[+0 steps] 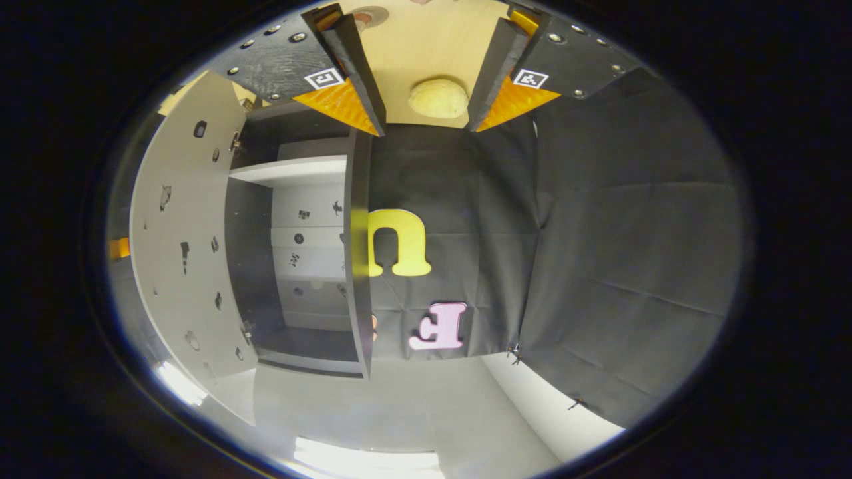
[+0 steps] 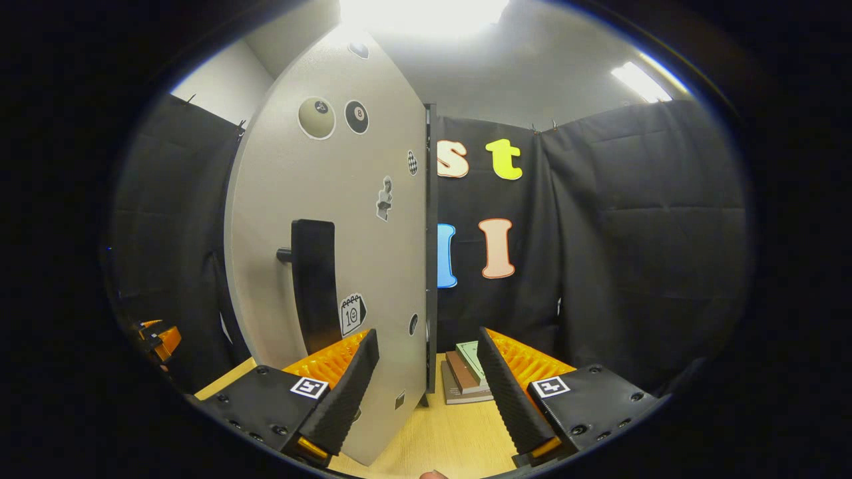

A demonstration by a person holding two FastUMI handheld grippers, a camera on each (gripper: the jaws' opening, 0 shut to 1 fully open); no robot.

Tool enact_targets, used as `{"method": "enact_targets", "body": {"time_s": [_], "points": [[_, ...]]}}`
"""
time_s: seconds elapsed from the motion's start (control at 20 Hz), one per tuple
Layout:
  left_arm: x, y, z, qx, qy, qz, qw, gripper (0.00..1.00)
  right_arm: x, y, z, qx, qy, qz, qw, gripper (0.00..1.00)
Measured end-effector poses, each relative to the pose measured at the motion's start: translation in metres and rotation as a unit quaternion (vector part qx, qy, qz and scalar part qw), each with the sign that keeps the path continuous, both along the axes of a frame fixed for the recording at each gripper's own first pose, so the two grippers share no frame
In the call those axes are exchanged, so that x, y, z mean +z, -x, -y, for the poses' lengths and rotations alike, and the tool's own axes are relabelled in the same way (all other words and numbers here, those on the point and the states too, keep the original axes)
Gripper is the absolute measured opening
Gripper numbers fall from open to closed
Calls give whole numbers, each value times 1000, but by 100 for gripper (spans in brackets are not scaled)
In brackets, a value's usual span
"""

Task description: Open the cabinet door with the right hand, grasp the bottle in the cabinet with the left hand and place it on the coaster, then close the cabinet door with the right hand.

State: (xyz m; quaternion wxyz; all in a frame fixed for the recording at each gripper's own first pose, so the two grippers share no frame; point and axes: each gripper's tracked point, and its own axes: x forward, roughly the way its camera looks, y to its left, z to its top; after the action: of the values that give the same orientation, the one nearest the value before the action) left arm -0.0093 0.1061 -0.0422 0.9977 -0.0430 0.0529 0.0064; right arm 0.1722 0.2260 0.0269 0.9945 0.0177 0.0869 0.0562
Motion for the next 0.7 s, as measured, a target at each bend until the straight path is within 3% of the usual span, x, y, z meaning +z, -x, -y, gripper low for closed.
{"method": "enact_targets", "body": {"time_s": [0.3,0.35,0.4,0.7], "points": [[-8,-6,-11,-16,9,-2,1000,76,2,-7,-35,-5,-2,6,1000,95],[-8,-6,-11,-16,10,-3,1000,76,3,-8,-42,-3,-4,7,1000,92],[-7,-6,-13,-16,10,-3,1000,76,2,-9,-51,0,-6,7,1000,95],[-7,-6,-15,-4,5,-8,1000,76,1,-30,-102,41,-33,15,998,95]]}}
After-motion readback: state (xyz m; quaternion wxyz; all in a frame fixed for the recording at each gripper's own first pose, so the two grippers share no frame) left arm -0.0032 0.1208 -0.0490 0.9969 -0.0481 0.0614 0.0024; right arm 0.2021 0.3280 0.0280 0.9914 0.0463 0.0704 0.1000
